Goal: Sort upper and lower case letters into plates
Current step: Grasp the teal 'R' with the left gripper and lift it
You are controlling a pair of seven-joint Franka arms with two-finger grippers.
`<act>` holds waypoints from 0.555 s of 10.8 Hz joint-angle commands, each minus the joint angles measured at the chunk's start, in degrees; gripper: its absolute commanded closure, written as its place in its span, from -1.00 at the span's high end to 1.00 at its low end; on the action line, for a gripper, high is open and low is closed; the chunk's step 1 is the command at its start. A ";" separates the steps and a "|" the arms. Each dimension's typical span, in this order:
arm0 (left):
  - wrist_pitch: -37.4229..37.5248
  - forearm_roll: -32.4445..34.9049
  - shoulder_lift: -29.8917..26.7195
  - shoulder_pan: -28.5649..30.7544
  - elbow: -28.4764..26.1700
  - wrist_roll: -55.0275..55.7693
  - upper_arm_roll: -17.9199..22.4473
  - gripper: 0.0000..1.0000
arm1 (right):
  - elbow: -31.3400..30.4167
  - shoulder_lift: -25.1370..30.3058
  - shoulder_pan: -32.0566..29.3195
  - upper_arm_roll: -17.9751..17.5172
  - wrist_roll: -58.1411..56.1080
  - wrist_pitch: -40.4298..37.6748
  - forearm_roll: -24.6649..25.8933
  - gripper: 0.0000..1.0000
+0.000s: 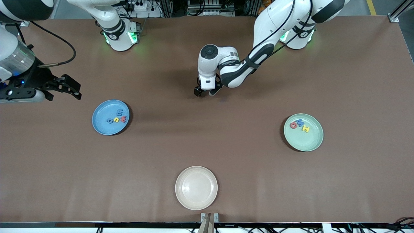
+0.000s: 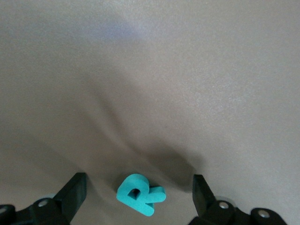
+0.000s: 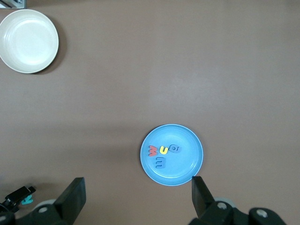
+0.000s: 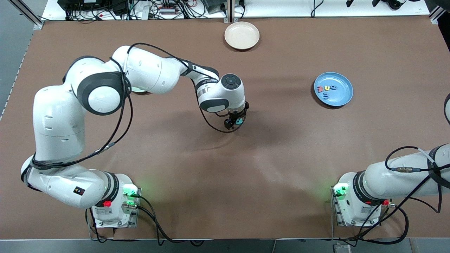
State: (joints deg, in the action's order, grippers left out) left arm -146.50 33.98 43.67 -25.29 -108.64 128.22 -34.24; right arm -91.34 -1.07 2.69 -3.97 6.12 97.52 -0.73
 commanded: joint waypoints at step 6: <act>-0.81 1.79 0.02 -1.69 0.36 4.05 0.67 0.49 | 1.25 0.89 -0.14 2.65 -0.94 -2.77 0.55 1.00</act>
State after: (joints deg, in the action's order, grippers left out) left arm -146.55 34.00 43.58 -26.21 -108.37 130.08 -34.27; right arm -90.60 -1.06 2.67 -1.57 6.03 95.83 -0.71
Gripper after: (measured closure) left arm 0.251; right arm 0.000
